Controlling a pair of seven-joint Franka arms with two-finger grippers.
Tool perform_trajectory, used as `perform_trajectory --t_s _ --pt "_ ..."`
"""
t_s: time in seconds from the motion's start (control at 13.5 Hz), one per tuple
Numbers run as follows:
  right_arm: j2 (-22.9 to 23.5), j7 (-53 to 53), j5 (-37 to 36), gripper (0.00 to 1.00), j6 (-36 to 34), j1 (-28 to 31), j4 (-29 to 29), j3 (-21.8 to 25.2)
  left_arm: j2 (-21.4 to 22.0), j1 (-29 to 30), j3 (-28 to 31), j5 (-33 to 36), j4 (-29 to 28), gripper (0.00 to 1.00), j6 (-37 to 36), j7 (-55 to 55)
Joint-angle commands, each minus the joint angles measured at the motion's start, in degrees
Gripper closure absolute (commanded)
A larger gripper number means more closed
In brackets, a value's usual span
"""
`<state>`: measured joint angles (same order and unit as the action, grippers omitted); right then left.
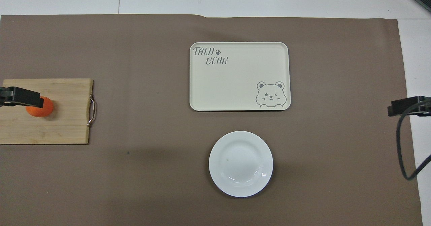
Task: Place orange and plate with both arms
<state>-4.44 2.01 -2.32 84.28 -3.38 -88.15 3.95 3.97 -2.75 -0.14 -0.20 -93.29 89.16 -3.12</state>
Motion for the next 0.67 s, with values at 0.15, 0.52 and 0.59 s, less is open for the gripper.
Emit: perform_trajectory --t_s 0.15,0.52,0.59 --pt "-0.4 -0.87 2.41 0.0 -0.6 0.57 -0.71 -0.09 0.95 -0.59 0.41 -0.06 0.21 0.0 -0.84 0.3" --pt "-0.48 -1.04 2.5 0.0 -0.6 1.01 -0.8 -0.09 0.87 -0.5 0.41 -0.15 0.21 0.0 -0.75 0.39" --pt "-0.49 -1.04 2.5 0.0 -0.69 1.01 -0.8 -0.09 0.95 -0.5 0.41 -0.15 0.21 0.0 -0.92 0.39"
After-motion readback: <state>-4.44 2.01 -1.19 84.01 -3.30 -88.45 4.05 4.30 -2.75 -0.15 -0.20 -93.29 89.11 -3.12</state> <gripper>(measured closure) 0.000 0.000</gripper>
